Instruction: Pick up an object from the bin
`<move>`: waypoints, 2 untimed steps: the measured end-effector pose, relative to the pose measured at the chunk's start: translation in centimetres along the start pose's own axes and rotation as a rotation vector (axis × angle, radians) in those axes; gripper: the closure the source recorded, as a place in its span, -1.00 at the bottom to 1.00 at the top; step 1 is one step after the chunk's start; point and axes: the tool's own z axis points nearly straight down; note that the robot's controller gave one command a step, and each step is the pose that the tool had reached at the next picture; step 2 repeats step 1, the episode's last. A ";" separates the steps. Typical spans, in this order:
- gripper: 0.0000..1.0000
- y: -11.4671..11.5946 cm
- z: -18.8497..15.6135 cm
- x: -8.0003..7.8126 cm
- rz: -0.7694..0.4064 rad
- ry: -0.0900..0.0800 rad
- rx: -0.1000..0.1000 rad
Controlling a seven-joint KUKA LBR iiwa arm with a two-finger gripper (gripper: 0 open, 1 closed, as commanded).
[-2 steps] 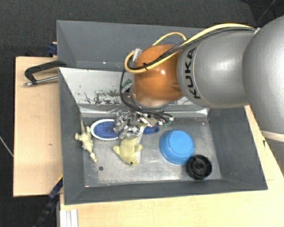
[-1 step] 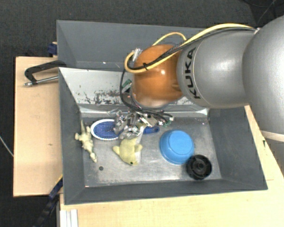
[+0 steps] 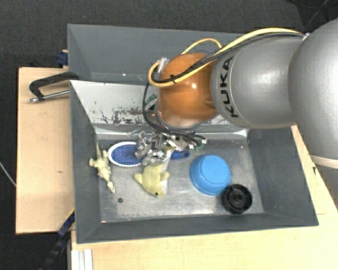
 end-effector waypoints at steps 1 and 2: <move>1.00 0.0 0.0 0.0 0.000 0.000 0.000; 1.00 0.0 0.0 0.0 0.000 0.000 0.000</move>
Offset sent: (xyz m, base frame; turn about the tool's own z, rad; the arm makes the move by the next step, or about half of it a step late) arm 0.0000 -0.0001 0.0189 0.0003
